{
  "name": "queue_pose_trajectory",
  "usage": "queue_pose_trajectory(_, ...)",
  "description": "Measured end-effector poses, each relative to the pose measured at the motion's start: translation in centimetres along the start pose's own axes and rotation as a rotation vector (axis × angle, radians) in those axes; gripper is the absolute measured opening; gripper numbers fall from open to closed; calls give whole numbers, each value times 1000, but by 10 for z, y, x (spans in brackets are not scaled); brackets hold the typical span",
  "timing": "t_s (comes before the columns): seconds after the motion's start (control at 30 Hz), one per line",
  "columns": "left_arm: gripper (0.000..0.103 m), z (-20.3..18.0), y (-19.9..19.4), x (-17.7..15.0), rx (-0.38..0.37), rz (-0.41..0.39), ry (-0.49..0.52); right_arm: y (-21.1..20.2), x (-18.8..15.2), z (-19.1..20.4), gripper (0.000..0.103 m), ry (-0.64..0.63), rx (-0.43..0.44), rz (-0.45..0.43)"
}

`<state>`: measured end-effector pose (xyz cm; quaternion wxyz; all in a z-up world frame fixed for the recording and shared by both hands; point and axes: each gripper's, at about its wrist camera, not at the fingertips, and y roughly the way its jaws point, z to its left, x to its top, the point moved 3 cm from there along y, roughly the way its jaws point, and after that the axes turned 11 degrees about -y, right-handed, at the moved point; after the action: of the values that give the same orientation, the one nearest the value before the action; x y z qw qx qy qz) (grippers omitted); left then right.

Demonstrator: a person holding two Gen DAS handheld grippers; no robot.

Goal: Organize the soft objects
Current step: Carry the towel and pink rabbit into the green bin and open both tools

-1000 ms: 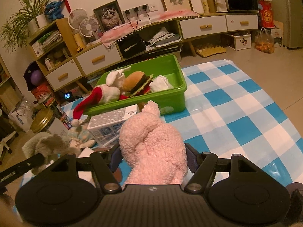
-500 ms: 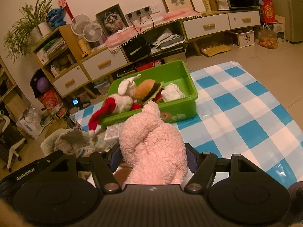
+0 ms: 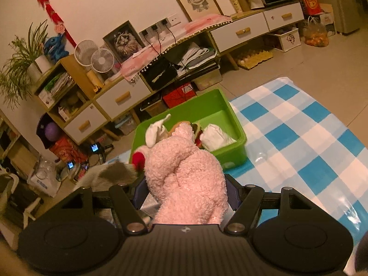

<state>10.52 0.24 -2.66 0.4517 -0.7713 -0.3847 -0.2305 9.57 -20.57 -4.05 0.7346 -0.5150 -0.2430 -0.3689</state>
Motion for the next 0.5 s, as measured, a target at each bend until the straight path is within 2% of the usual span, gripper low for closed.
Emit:
queue_pose_trajectory(0.3,19,-17,43,8,-31,29,-6,24,28,-15,49,91,-21,-45)
queue_pose_trajectory(0.5,19,-23,69,7,-35,58,2,43,45,-23,49,82,-57,-99)
